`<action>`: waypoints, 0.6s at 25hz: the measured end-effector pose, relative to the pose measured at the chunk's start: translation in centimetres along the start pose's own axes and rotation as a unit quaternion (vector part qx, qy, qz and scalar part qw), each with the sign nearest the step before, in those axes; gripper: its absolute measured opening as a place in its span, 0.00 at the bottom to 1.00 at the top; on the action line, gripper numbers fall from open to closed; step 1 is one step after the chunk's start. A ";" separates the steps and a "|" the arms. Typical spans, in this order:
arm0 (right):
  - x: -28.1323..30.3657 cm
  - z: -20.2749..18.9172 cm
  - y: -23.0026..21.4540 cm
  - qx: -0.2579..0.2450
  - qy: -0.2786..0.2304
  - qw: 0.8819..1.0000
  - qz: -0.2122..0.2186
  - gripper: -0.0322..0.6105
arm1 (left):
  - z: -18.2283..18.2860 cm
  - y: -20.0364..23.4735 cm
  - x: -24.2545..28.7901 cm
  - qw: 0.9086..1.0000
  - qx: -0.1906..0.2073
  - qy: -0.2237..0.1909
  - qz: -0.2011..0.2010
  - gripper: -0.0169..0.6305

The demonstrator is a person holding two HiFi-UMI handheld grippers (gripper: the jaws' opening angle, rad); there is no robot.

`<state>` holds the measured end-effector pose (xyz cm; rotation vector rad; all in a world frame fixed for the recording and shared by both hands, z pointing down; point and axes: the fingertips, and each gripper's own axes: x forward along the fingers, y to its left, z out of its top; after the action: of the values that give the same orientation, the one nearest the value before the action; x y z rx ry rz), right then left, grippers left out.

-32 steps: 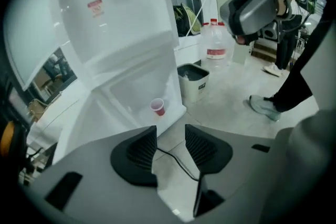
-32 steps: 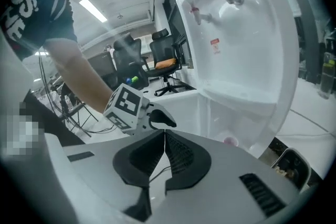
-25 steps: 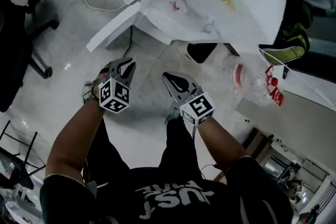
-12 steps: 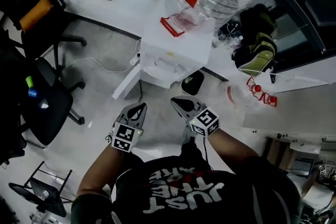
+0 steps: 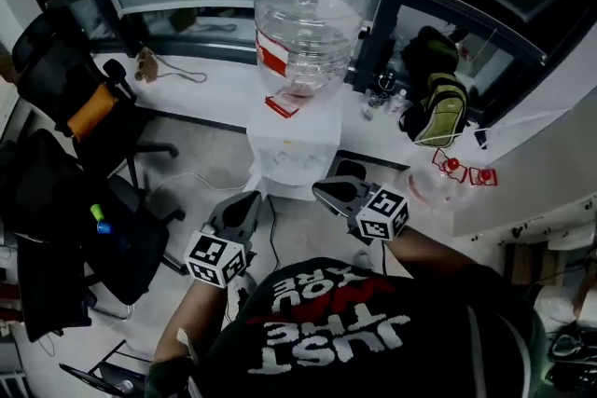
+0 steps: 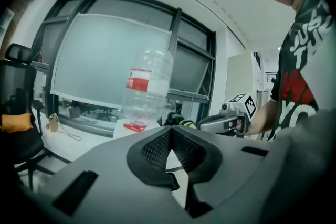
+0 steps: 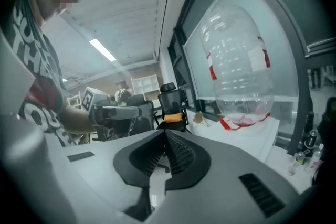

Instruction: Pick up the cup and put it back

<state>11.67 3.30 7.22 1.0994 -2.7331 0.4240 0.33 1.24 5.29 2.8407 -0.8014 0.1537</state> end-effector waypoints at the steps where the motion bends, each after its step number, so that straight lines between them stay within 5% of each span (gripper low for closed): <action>1: -0.7 1.5 -0.1 0.002 -0.012 1.000 -0.003 0.10 | 1.6 -0.5 0.1 1.000 0.003 -0.008 -0.006 0.04; 15: -8.4 18.3 0.2 -0.053 -0.121 0.991 -0.030 0.10 | 18.0 -6.0 2.9 0.990 0.064 -0.094 -0.086 0.04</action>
<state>16.68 2.97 -12.27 1.2761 -2.8790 0.1412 6.85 1.09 -12.75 3.0628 -0.5941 -0.0908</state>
